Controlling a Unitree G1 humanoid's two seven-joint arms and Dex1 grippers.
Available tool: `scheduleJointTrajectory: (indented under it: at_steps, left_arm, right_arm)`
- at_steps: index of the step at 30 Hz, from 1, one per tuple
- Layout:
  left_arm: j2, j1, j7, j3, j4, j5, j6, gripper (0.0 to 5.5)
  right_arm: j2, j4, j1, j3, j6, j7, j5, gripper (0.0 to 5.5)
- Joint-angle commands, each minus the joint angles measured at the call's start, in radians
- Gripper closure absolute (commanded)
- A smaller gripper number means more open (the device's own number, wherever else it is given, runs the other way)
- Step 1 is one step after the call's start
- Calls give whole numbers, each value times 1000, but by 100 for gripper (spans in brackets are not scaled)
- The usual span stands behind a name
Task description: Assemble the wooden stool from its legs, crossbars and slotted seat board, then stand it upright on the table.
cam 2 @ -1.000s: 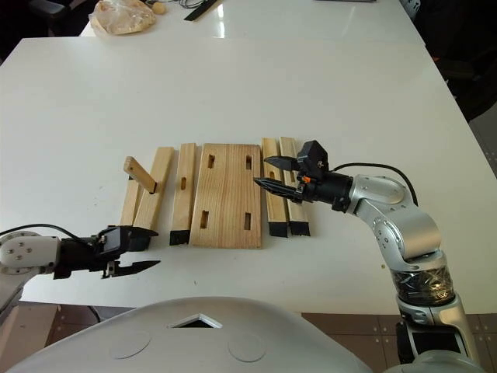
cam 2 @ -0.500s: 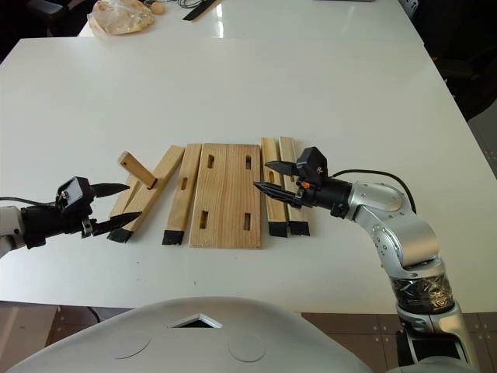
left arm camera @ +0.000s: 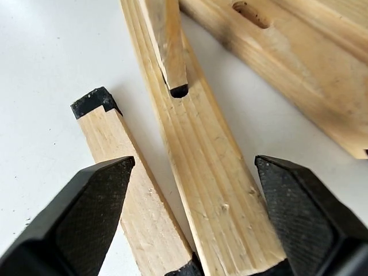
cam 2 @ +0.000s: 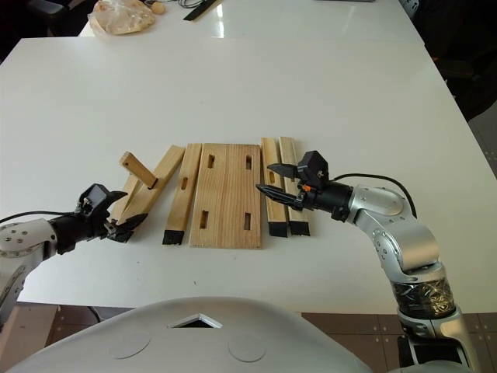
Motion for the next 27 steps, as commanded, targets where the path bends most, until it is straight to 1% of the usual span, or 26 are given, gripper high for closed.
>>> scheduleJointTrajectory:
  at_steps: [1, 3, 6, 16, 19, 23, 27]
  left_arm:
    - [-6, -5, 7, -25, 36, 44, -16, 160]
    - [-9, 0, -1, -39, 41, 52, -31, 160]
    - [-10, 6, -8, -51, 44, 64, -46, 190]
    - [-10, -7, -28, -67, 99, 82, -88, 326]
    - [-9, -11, -29, -70, 121, 87, -101, 344]
    - [-15, -24, -30, -65, 138, 85, -113, 344]
    - [-41, -78, -22, -8, 144, 33, -115, 345]
  right_arm:
    - [-3, -5, -4, 9, -5, -3, -14, 277]
    - [-2, -6, -4, 11, -5, -4, -15, 277]
    - [-1, -7, -3, 13, -6, -6, -17, 277]
    - [5, -9, 0, 15, -7, -13, -23, 277]
    - [5, -9, 1, 16, -8, -15, -24, 277]
    - [7, -10, 0, 19, -8, -15, -25, 277]
    - [6, -8, -1, 21, -10, -15, -24, 277]
